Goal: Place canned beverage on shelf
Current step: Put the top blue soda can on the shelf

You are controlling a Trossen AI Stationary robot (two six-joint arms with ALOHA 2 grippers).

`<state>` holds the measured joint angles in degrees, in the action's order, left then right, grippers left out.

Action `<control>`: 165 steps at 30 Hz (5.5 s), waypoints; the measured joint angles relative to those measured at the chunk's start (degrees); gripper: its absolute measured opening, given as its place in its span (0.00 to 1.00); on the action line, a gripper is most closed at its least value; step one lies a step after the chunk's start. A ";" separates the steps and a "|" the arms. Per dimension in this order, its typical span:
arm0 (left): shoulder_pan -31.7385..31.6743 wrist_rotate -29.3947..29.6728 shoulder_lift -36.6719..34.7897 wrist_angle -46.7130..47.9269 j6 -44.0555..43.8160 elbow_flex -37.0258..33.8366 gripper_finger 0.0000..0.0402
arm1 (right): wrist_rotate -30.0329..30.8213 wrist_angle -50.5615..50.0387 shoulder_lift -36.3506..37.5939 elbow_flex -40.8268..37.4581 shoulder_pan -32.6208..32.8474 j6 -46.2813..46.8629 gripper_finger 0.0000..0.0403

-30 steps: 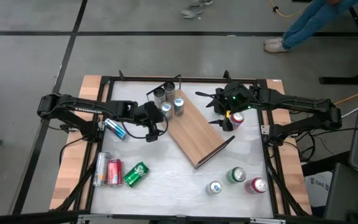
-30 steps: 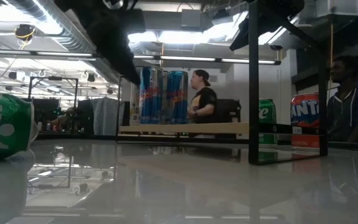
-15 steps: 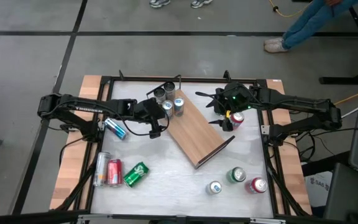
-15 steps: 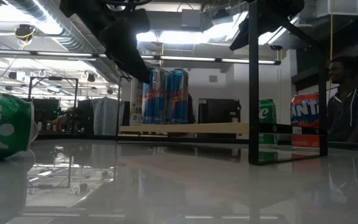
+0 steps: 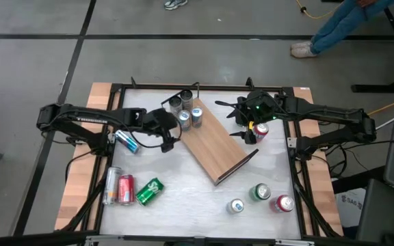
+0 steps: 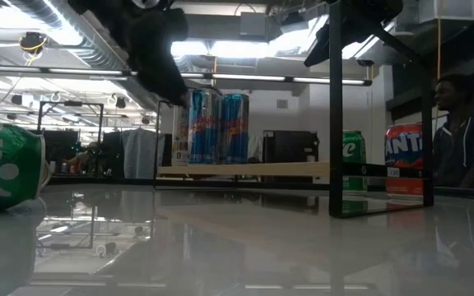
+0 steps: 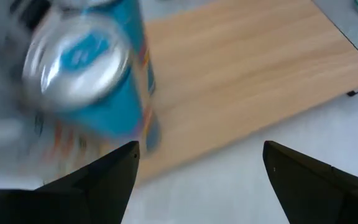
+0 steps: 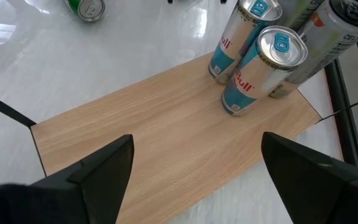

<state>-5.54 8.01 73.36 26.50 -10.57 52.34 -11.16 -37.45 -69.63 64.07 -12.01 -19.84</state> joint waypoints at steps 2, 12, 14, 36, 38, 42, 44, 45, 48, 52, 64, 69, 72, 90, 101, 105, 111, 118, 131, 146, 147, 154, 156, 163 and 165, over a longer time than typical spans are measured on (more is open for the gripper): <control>0.00 -0.01 -1.52 3.74 -5.83 0.00 0.83 | 0.00 -0.02 0.00 0.00 0.00 0.00 0.85; 0.49 -9.30 -7.09 26.07 -20.81 0.02 0.83 | 0.00 0.02 0.00 0.02 0.00 0.00 0.85; 1.11 -9.00 -7.10 29.97 -18.12 0.02 0.83 | 0.00 -0.02 0.00 0.00 0.00 0.00 0.85; 5.19 -1.47 -6.84 44.79 14.67 -0.50 0.83 | 0.00 -0.02 0.00 0.01 0.00 0.00 0.85; 5.45 -1.48 -6.84 45.26 15.68 -1.85 0.83 | 0.00 -0.02 0.00 0.01 0.00 0.00 0.85; 5.77 -1.48 -6.84 44.80 17.60 -5.23 0.83 | 0.00 0.00 0.00 0.02 0.00 0.00 0.85; 5.77 -1.47 -6.84 44.51 18.47 -6.80 0.83 | 0.00 0.00 0.00 0.00 0.00 0.00 0.85; 5.77 -1.43 -6.83 44.34 18.83 -7.53 0.83 | 0.00 0.00 0.00 0.00 0.00 0.00 0.85; 5.77 -1.00 -6.62 42.83 19.21 -7.38 0.83 | 0.00 0.00 0.00 0.01 0.00 0.00 0.85; 5.75 -1.00 -6.56 41.94 21.66 -8.37 0.83 | 0.00 0.04 0.00 0.00 0.00 0.00 0.85; 5.73 -0.98 -6.60 41.05 24.54 -10.60 0.83 | 0.00 0.03 0.00 0.00 0.02 0.00 0.85; 5.73 -0.98 -6.60 40.92 24.57 -10.60 0.83 | 0.00 0.02 0.00 0.00 0.00 0.00 0.85; 5.73 -1.00 -6.60 40.86 24.57 -10.60 0.83 | 0.00 0.02 0.00 0.02 0.00 0.02 0.85; 5.75 0.24 -0.68 39.40 24.44 -11.34 0.83 | 0.00 0.00 0.00 0.02 0.02 0.00 0.85; 5.75 1.23 9.21 35.84 24.66 -11.34 0.81 | 0.00 -0.02 0.00 0.02 0.00 0.00 0.85; 5.75 1.97 10.91 35.63 24.61 -11.34 0.76 | 0.00 -0.02 0.00 0.00 0.01 0.00 0.85; 5.77 2.16 11.50 35.14 24.42 -11.30 0.62 | 0.00 0.00 0.00 0.02 0.02 0.00 0.85; 5.72 4.92 11.50 31.20 17.81 -9.83 0.54 | 0.00 -0.02 0.00 0.02 0.02 0.00 0.85; 6.56 8.64 9.05 16.69 -1.68 -5.53 0.54 | 0.00 0.03 0.00 0.01 0.02 -0.02 0.85; 12.16 17.53 8.98 -7.55 -11.85 -4.28 0.54 | 0.00 0.02 0.00 0.00 0.02 -0.02 0.85; 12.66 18.35 8.98 -8.76 -12.10 -4.28 0.54 | 0.00 0.02 0.00 0.00 0.01 -0.02 0.85; 16.29 28.40 9.35 -17.21 -16.28 -4.33 0.54 | 0.00 0.04 0.00 0.00 0.02 -0.02 0.85; 17.26 31.17 9.71 -20.42 -16.42 -4.33 0.54 | 0.00 0.07 0.00 0.00 0.02 -0.02 0.85; 18.43 34.04 11.28 -33.09 -15.06 -4.39 0.54 | 0.00 0.65 0.00 0.01 0.00 -0.02 0.85; 18.14 33.87 12.12 -36.86 -13.41 -4.37 0.54 | 0.00 1.00 0.00 0.01 0.02 -0.02 0.85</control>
<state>12.60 41.88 85.48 -10.36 -23.98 47.97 -11.16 -36.46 -69.63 64.08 -11.99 -19.86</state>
